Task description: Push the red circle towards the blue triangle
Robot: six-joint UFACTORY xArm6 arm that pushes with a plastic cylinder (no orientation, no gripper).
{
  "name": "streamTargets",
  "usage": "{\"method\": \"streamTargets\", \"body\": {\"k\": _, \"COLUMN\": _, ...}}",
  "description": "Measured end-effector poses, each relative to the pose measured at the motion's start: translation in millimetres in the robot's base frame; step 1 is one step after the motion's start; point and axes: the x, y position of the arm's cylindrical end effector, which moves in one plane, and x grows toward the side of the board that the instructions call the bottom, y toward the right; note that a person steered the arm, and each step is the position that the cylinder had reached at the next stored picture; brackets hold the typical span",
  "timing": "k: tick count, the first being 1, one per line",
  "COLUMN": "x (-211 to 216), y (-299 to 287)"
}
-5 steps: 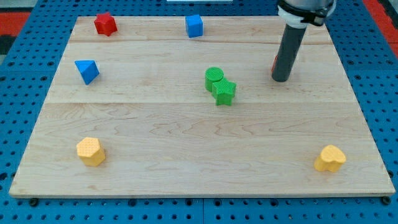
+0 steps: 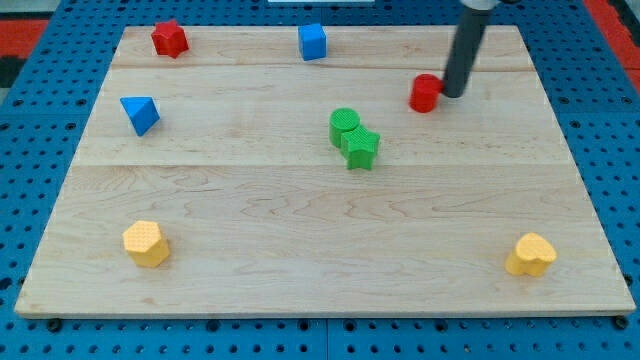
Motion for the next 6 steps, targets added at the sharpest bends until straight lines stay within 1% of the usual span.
{"method": "streamTargets", "body": {"k": 1, "x": 9.0, "y": -32.1}}
{"method": "streamTargets", "body": {"k": 5, "x": 19.6, "y": -245.2}}
{"method": "streamTargets", "body": {"k": 6, "x": 19.7, "y": -286.2}}
